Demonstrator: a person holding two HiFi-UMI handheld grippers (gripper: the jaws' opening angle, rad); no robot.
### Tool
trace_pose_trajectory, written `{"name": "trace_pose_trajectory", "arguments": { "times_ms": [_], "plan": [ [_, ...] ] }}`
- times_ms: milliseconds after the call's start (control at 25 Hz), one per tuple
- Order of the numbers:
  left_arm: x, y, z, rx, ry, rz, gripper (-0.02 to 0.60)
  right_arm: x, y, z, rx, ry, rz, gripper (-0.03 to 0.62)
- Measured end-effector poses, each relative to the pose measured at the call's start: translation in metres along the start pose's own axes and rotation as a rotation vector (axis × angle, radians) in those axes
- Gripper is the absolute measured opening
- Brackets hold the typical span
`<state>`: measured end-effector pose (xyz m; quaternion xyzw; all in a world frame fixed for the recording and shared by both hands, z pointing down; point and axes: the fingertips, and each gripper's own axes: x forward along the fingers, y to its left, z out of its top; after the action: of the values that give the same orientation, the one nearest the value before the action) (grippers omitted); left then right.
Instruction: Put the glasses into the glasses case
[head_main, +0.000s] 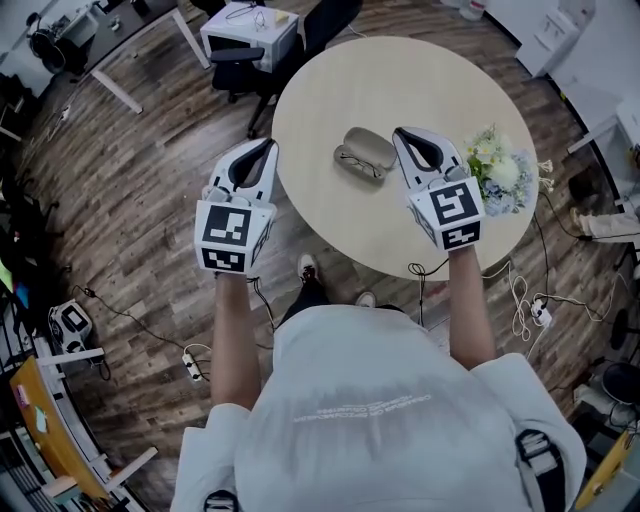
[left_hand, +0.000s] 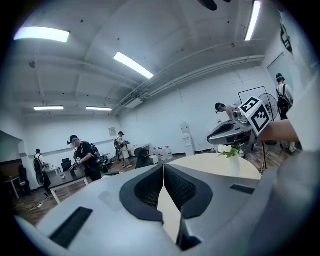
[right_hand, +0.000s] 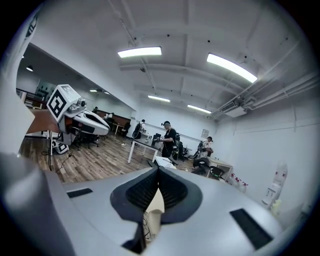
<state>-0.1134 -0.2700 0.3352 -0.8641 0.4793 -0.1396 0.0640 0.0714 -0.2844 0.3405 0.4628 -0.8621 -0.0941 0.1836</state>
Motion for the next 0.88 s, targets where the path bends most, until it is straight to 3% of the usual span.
{"name": "trace_pose_trajectory", "arguments": {
  "times_ms": [280,880],
  "plan": [
    [-0.02,-0.004,0.015,0.011,-0.03,0.016,0.015,-0.022,0.0,0.009,-0.017,-0.013,-0.01,0.002],
    [-0.022,-0.002,0.011,0.012,-0.013,0.016,0.015,-0.021,0.008,0.008,-0.043,0.004,-0.004,0.0]
  ]
}}
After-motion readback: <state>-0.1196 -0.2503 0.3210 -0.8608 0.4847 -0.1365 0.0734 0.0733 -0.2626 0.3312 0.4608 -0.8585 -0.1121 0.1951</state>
